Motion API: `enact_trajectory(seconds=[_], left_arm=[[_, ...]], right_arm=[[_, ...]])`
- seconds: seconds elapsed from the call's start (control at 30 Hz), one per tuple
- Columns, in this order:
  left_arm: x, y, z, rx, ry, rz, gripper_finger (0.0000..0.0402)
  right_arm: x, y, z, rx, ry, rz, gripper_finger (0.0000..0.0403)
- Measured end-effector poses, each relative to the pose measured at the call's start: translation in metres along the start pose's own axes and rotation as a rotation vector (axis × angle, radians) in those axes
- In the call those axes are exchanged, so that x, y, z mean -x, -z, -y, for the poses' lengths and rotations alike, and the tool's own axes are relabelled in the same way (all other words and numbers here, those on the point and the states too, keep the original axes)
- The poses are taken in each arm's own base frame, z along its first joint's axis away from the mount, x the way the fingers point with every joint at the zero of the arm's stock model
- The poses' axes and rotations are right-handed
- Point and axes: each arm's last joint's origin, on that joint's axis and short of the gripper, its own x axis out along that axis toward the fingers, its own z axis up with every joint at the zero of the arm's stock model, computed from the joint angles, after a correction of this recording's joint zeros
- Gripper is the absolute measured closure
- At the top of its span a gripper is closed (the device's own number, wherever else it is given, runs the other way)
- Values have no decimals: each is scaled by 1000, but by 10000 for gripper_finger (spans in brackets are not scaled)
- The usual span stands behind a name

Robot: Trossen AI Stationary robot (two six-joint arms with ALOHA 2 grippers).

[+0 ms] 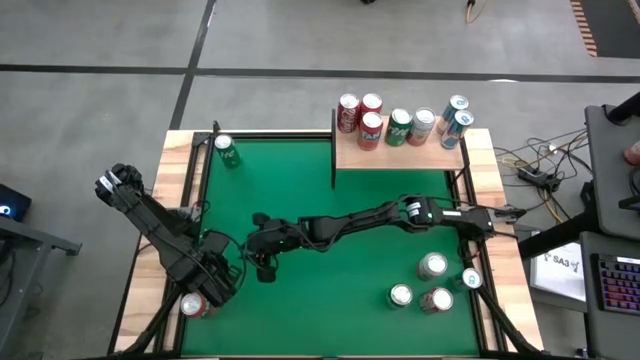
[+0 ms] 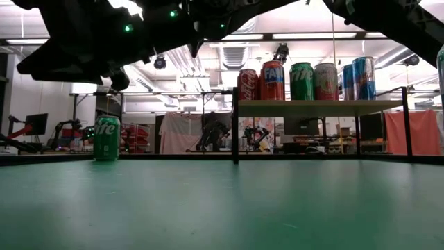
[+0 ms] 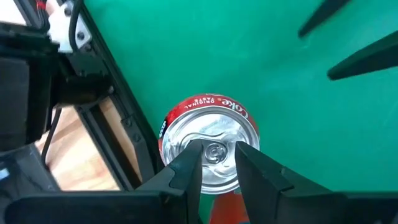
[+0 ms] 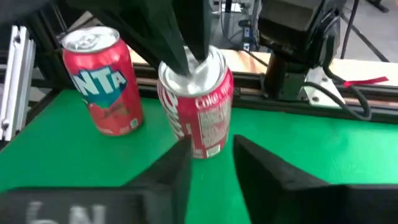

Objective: Place canned beverage on shelf
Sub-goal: Put the left red-white soda can on the shelf aligned with the other red-white soda can

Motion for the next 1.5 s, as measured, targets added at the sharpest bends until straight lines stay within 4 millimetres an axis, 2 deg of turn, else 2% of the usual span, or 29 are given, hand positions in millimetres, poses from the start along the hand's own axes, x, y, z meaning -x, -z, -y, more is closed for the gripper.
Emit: enact_trajectory(seconds=[0.27, 0.57, 0.73, 0.9, 1.03, 1.17, 1.37, 1.5], left_arm=[[0, 0, -1, -1, -8, -2, 322], [0, -1, -1, -8, -13, 13, 322], [-1, -2, -1, -12, -5, 53, 322], [0, -2, -1, -9, -6, 53, 322], [12, -3, -2, 6, 10, 42, 322], [18, -2, -2, 56, 13, -26, 322], [13, 5, -4, 44, -69, -207, 322], [14, 6, -5, 4, -67, -217, 322]], right_arm=[[-11, 8, -1, 2, -26, 119, 173], [-19, 13, -2, 8, -44, 227, 105], [-26, 24, -2, 3, -51, 269, 95], [-26, 24, -1, 8, -48, 278, 94], [-27, 28, 1, 16, -37, 242, 94], [-26, 28, 3, 14, -34, 231, 94], [-25, 26, 3, 14, -37, 231, 94], [-26, 27, 2, 13, -42, 212, 94]])
